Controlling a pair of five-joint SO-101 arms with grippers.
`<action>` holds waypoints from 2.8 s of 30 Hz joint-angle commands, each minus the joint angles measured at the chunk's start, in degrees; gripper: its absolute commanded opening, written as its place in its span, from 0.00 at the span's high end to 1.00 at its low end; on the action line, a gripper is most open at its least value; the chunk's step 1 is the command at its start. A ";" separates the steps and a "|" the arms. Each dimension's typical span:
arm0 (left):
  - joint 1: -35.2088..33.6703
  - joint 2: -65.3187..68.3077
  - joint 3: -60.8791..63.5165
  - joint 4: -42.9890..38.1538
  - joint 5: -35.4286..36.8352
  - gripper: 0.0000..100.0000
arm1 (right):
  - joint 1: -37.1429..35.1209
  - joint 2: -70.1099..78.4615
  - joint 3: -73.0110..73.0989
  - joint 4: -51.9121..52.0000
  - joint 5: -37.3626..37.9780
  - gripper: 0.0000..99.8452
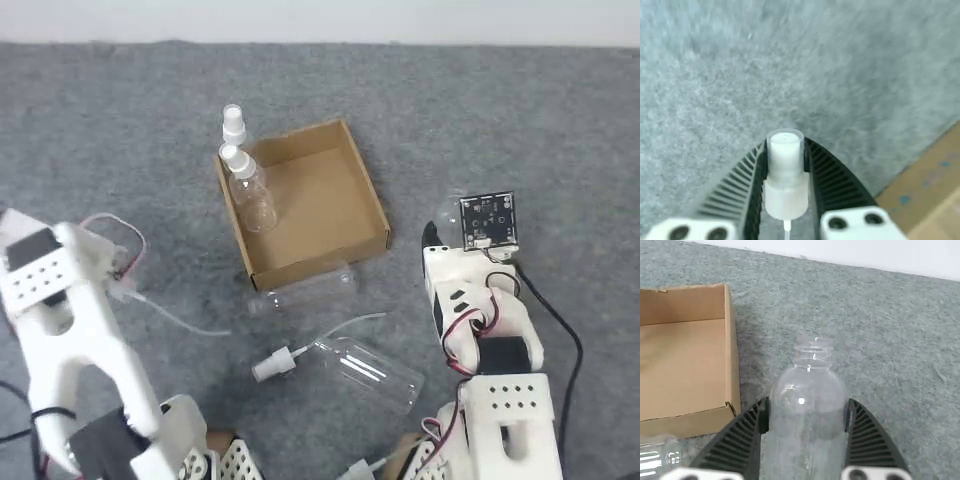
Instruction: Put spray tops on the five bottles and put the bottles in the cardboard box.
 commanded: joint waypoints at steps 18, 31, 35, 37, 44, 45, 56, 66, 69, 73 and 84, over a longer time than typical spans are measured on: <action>10.46 -3.43 -20.35 5.01 15.21 0.99 | -0.40 -1.80 -0.62 -1.45 1.23 0.90; 10.29 -7.56 -20.44 8.44 15.21 0.99 | -1.36 -1.80 -0.53 -2.42 1.23 0.90; 10.29 -14.86 -17.63 6.77 15.12 0.99 | -1.36 -1.80 -0.53 -2.33 1.23 0.90; 10.29 -17.58 -15.34 5.10 15.12 0.99 | -1.36 -1.80 -0.53 -2.24 1.23 0.90; 10.29 -24.88 -11.12 3.69 15.12 0.99 | -2.15 -1.80 -0.53 -2.15 1.05 0.90; 10.29 -25.85 -10.68 3.69 15.12 0.99 | -2.77 -1.80 -0.53 -2.15 1.14 0.90; 10.29 -35.08 -2.33 -2.46 15.47 0.99 | -10.07 -1.80 0.26 -2.15 0.88 0.90; 10.73 -48.35 8.13 -10.99 18.11 0.99 | -14.81 -1.89 0.26 -2.07 0.97 0.90; 10.81 -51.43 12.53 -16.18 21.36 0.99 | -14.81 -1.89 0.00 -2.07 1.05 0.90; 11.78 -54.59 16.75 -20.40 21.45 0.99 | -16.31 -2.15 -0.09 -2.15 1.32 0.90; 16.62 -62.42 20.35 -20.57 21.54 0.99 | -24.57 -21.14 7.21 3.03 10.46 0.90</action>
